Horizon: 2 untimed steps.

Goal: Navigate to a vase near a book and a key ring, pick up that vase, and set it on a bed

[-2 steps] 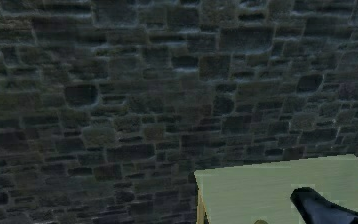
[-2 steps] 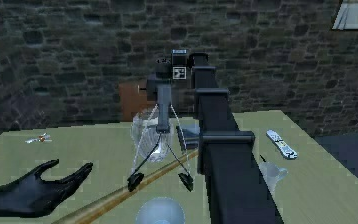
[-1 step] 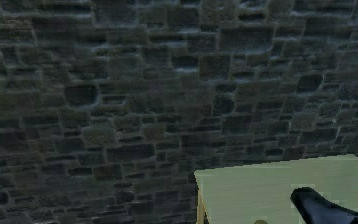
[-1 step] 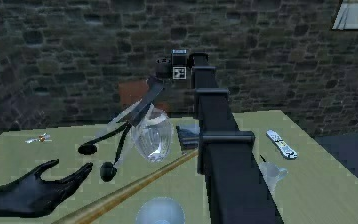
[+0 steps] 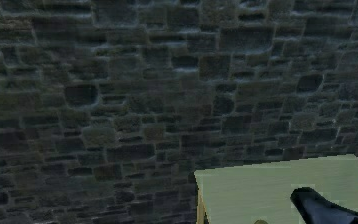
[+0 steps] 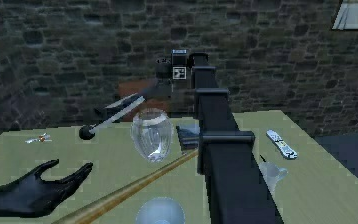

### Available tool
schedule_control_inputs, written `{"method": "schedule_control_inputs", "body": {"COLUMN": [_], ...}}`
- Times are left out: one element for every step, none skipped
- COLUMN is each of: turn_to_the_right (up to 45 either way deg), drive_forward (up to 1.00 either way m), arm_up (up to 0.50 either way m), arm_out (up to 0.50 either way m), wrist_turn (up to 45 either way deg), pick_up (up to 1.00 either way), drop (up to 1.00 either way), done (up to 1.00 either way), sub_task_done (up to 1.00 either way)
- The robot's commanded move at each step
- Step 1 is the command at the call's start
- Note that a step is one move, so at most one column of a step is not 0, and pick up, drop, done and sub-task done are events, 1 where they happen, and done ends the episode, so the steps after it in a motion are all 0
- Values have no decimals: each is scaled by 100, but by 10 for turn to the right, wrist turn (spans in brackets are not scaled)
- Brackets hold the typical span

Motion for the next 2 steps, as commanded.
{"method": "schedule_control_inputs", "body": {"turn_to_the_right": [0, 0], "drive_forward": [0, 0], "arm_up": [0, 0], "arm_out": [0, 0], "wrist_turn": [450, 120], "pick_up": [0, 0], "drop": [0, 0], "done": [0, 0], "sub_task_done": [0, 0]}}
